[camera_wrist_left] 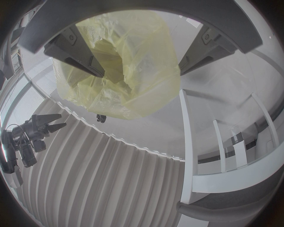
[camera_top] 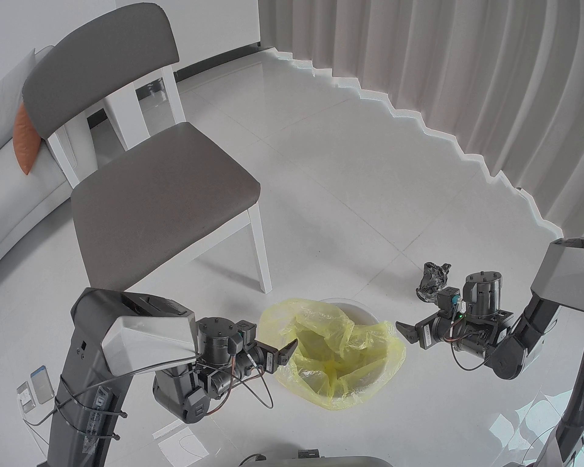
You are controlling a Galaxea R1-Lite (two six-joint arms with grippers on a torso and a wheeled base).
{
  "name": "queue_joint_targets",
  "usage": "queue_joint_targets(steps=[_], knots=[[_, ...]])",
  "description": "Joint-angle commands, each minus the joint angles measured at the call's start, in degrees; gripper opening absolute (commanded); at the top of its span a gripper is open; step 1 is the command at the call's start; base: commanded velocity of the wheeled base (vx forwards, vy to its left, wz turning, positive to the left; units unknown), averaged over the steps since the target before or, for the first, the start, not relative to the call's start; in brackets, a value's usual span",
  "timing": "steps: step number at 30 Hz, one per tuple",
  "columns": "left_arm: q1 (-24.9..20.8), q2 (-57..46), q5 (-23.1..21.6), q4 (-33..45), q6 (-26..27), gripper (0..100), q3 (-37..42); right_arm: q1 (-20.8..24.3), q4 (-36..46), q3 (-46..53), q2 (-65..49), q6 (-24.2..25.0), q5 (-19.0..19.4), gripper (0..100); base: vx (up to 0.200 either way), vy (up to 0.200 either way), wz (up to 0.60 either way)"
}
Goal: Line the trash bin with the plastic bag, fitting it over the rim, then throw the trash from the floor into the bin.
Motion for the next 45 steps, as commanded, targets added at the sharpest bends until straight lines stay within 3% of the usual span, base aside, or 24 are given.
queue_joint_targets(steps=[1, 12, 20, 26, 36, 45], knots=[[1.98, 0.90, -0.12, -2.21, -0.02, 100, 3.15, 1.80, 1.42, -1.91, 0.09, 0.03, 0.05, 100, 0.000, 0.000, 0.00], [4.70, 1.60, 0.40, -4.49, -0.02, 100, 2.63, 7.51, 4.94, -7.45, 1.41, 0.74, 0.76, 100, 0.000, 0.000, 0.00], [6.37, 2.57, 2.34, 1.57, 0.34, 100, -4.67, 8.30, 5.73, -6.92, 1.32, 0.65, 0.85, 100, 0.000, 0.000, 0.00], [5.32, 4.41, 2.34, 2.19, 0.60, 100, -5.90, 9.44, 5.64, -6.83, 2.02, 0.65, 0.85, 100, 0.000, 0.000, 0.00], [8.39, -2.97, 1.63, -3.44, -0.19, 100, 2.80, 12.69, 5.91, -8.15, 3.34, -0.14, 0.76, 100, 0.000, 0.000, 0.00], [8.83, -4.38, 1.55, -4.67, -0.28, 100, 3.68, 13.05, 7.23, -11.75, 7.91, -2.51, 0.76, 100, 0.000, 0.000, 0.00]])
